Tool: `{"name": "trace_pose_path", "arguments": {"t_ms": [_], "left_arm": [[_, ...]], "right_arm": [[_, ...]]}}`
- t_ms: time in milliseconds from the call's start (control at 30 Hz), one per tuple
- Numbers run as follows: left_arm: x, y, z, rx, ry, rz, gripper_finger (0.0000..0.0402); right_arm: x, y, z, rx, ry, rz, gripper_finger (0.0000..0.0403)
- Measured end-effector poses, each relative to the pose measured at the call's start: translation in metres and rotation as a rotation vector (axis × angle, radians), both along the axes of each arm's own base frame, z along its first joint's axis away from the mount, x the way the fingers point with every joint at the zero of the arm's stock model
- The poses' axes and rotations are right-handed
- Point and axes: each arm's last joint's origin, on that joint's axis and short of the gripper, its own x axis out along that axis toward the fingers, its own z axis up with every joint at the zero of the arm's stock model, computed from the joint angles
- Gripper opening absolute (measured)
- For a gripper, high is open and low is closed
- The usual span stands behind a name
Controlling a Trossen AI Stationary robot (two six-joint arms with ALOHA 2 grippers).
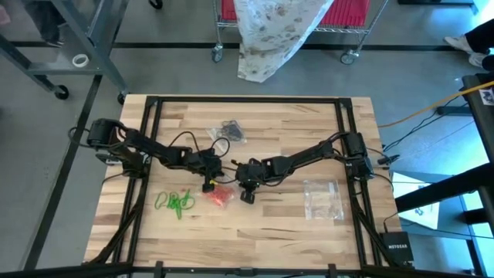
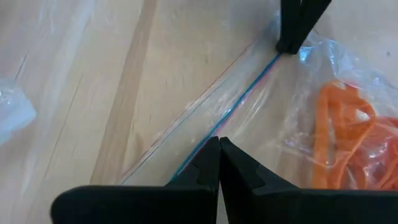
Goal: Sort rubber bands
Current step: Close the transparent zip bag
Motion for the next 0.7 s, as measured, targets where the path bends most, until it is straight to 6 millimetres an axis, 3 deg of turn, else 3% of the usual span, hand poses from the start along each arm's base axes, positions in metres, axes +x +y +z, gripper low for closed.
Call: {"name": "trace_pose_path", "arguments": {"t_ms": [267,700], "left_arm": [[0.012,-0.002,0.024,-0.003,-0.119,-0.053,0.0001],[0.012,-0.005,0.016,-0.046,-0.07,-0.193,0.0001]], "right_arm": [[0.003,0.001,0.001,0.009,-0.036,0.008,0.0005],[0.006,0.0,0.003,-0.036,-0.081,-0.013,0.0005]]}}
